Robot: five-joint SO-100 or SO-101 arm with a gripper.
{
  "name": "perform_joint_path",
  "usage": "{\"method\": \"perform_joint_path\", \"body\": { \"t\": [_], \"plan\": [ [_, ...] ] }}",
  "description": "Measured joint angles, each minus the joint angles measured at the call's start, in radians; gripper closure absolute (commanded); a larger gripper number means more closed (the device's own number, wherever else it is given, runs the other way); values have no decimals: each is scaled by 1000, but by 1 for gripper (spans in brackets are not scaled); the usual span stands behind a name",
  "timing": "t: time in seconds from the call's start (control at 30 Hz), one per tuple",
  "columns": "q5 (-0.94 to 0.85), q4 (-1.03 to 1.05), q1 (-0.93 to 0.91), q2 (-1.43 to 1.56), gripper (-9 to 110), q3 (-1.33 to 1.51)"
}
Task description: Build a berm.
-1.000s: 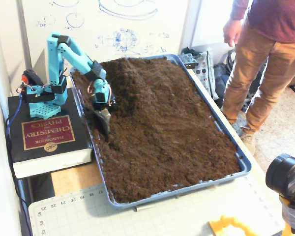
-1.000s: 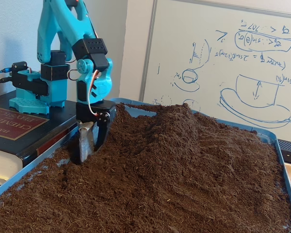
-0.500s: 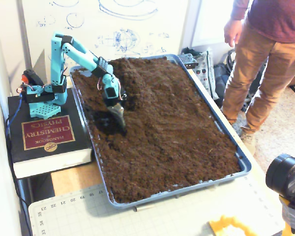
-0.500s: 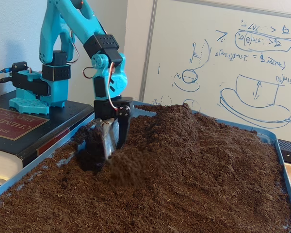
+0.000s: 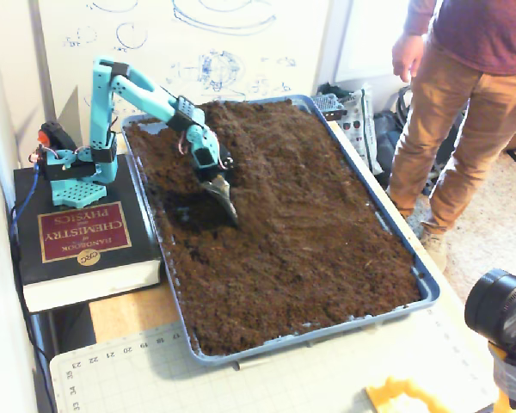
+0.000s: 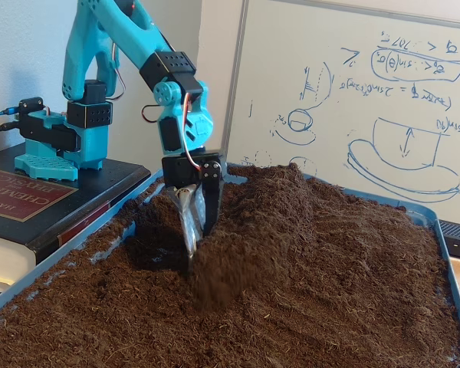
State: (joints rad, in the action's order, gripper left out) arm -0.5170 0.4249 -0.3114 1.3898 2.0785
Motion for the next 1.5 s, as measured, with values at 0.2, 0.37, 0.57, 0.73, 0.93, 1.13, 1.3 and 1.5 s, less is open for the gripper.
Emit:
{"method": "perform_joint_path", "body": {
  "t": [0.2,0.37,0.57,0.73,0.93,1.13,1.3,1.5],
  "plan": [
    [51,0,5,-34,101,-38],
    [94,0,29,-51,101,-92],
    [149,6,57,-55,101,-137],
    [158,124,92,-12,101,-140],
    [161,397,138,147,101,-140],
    [161,597,158,342,101,-140],
    [198,644,193,472,101,-158],
    [368,595,311,491,101,-281]
  ]
}}
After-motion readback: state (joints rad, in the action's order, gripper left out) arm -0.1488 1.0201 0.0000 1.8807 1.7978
